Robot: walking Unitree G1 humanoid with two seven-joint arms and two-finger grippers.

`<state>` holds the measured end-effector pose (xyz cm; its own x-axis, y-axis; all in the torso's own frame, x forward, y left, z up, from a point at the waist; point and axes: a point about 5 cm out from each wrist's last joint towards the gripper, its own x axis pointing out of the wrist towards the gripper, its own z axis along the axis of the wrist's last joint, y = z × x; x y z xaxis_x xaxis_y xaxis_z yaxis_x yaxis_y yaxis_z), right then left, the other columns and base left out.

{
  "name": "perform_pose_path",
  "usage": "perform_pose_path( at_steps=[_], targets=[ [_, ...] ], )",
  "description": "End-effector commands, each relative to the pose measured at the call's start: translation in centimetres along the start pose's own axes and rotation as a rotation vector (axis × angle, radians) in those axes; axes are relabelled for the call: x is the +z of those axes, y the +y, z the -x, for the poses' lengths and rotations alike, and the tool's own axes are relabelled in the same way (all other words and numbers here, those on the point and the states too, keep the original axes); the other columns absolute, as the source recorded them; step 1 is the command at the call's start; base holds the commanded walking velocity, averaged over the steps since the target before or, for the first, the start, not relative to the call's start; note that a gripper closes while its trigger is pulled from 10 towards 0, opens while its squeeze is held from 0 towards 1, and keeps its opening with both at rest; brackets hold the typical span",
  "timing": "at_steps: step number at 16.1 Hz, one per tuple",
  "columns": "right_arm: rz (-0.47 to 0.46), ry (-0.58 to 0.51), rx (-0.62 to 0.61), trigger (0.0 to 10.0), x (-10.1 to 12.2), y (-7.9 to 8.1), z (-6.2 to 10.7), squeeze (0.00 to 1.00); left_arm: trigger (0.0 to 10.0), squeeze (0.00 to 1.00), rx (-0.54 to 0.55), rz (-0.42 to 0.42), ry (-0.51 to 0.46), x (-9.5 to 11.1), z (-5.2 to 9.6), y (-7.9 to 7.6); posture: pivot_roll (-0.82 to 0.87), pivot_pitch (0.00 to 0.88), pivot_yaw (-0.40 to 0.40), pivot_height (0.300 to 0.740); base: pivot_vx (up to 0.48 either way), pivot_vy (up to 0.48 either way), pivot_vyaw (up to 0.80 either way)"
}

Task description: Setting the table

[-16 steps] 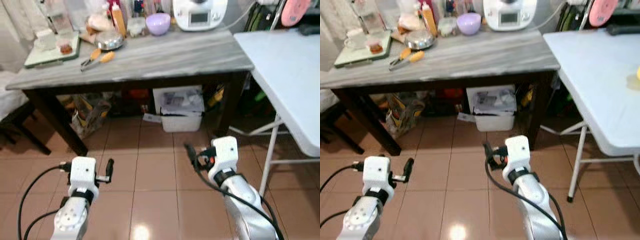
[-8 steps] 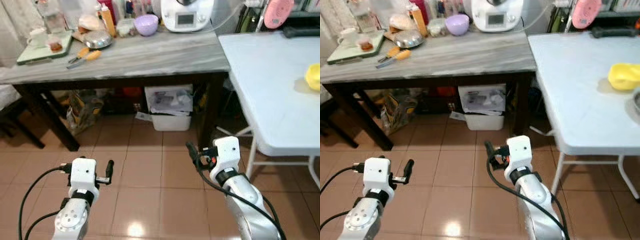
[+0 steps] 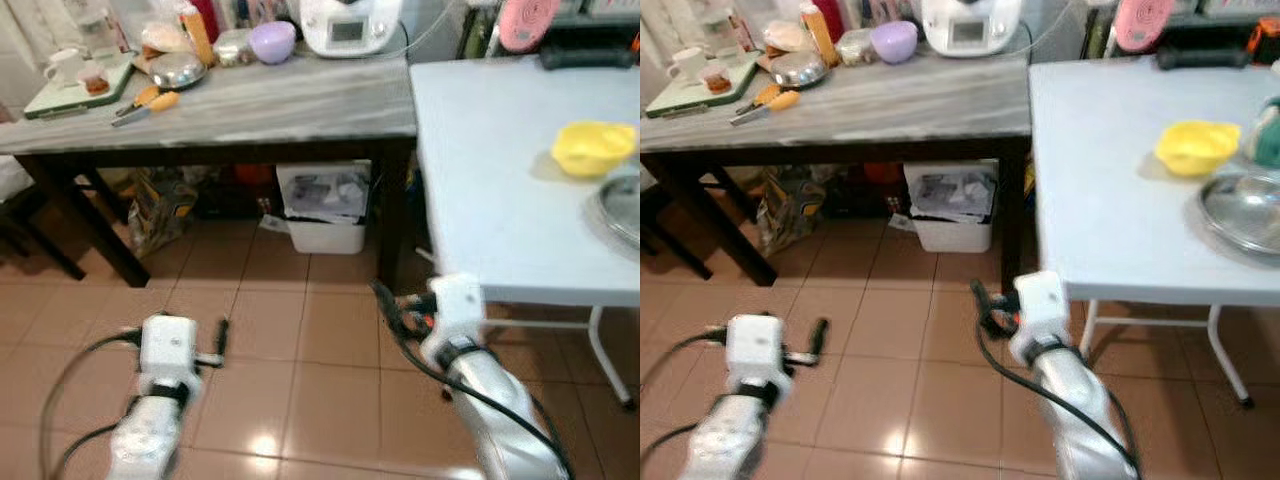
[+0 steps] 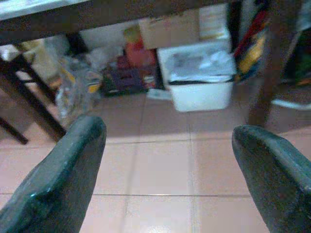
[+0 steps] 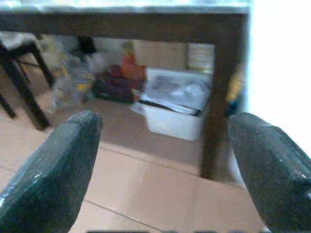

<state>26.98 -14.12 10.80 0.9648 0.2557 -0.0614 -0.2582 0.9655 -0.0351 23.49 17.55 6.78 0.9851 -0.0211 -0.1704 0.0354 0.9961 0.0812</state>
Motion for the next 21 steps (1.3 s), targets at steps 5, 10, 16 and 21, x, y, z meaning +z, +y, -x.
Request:
perform_pose_path(
  at_steps=[5,10,16,21],
  targets=[
    [-0.016,-0.018,0.015,10.0,0.5,0.6,-0.2,0.0,10.0,0.0,0.019,-0.019,-0.003,0.2,0.1,0.7,-0.22,0.118,0.115,0.74,0.0,-0.311,0.0],
    [-0.016,-0.012,0.01,10.0,0.4,0.6,-0.1,0.0,10.0,0.0,0.015,-0.018,-0.001,0.2,0.1,0.6,-0.22,0.119,0.119,0.74,0.0,-0.304,-0.25],
    [0.025,-0.063,-0.008,10.0,1.3,0.2,-0.1,0.0,10.0,0.0,0.01,-0.027,-0.015,0.7,-0.1,0.6,-0.22,0.117,0.117,0.74,0.0,-0.304,0.0],
    [0.092,-0.151,-0.07,10.0,3.7,-0.6,0.7,0.0,10.0,0.0,0.011,-0.027,-0.074,2.7,-0.2,0.7,-0.22,0.115,0.113,0.74,0.0,-0.301,0.0]
  ],
)
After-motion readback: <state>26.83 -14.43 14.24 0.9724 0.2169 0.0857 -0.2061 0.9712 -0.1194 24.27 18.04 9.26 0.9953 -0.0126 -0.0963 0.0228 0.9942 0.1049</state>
